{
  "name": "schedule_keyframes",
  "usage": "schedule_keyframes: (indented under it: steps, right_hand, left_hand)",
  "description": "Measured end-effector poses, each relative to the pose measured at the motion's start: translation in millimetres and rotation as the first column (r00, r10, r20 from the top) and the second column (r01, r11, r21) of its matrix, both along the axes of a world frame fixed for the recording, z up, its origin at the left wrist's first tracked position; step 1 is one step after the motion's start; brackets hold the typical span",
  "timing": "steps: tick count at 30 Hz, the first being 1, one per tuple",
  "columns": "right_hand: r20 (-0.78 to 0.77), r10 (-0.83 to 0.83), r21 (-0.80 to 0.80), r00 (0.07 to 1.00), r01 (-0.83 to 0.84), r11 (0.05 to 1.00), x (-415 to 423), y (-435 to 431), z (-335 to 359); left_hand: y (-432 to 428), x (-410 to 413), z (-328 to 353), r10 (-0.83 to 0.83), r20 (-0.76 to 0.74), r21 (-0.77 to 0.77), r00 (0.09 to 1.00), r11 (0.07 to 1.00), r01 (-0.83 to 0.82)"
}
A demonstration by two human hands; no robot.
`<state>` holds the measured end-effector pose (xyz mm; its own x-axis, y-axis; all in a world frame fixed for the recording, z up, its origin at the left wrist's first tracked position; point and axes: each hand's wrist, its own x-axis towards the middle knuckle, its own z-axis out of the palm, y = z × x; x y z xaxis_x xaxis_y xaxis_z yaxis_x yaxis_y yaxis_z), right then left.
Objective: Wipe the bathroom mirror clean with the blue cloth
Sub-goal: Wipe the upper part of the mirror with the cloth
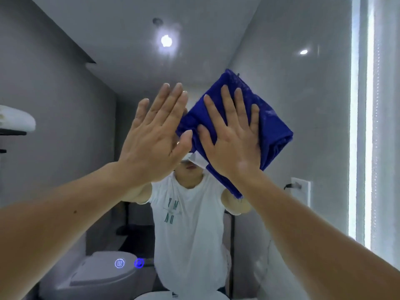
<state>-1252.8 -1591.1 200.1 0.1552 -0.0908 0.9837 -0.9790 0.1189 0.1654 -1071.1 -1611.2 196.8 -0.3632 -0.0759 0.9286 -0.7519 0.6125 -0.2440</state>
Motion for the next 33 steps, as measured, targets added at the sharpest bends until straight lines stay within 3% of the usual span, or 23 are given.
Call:
schedule_keyframes:
  steps: [13, 16, 19, 22, 25, 28, 30, 33]
  right_hand:
    - [-0.174, -0.023, 0.205, 0.984, 0.059, 0.977, -9.2, 6.5, -209.4]
    - [-0.345, -0.045, 0.310, 0.937, 0.160, 0.937, -14.8, 10.8, -251.3]
    - [-0.485, -0.029, 0.371, 0.874, 0.236, 0.898, -19.9, 15.3, -252.4]
    - [-0.558, 0.019, 0.334, 0.830, 0.203, 0.920, -20.3, 18.1, -207.4]
    - [-0.460, -0.030, 0.216, 0.888, 0.145, 0.966, -10.7, 15.9, -124.7]
    - [-0.208, -0.080, 0.107, 0.975, 0.104, 0.989, 7.9, 8.3, -47.1]
    - [-0.047, -0.057, 0.041, 0.997, 0.059, 0.997, 18.0, 3.4, -25.2]
    - [-0.012, -0.005, -0.032, 1.000, 0.004, 0.999, 22.8, -2.0, -32.3]
  left_hand:
    - [-5.0, 12.4, -29.8, 0.075, 0.007, -0.031, 0.997, 0.997, -0.075]
    - [-3.2, 17.2, -32.6, 0.054, 0.029, -0.050, 0.998, 0.997, -0.053]
    - [-1.1, 19.5, -30.2, 0.076, 0.049, -0.065, 0.996, 0.995, -0.073]
    - [-0.6, 21.8, -21.7, 0.083, 0.028, -0.053, 0.996, 0.995, -0.082]
    - [-1.5, 25.3, -15.8, 0.076, 0.000, -0.054, 0.997, 0.996, -0.076]
    - [-3.2, 32.2, -18.3, 0.053, -0.027, -0.069, 0.998, 0.996, -0.055]
    - [-4.7, 37.3, -23.0, 0.063, -0.029, -0.069, 0.998, 0.995, -0.065]
    - [-7.1, 44.3, -28.2, 0.065, -0.032, -0.044, 0.997, 0.997, -0.066]
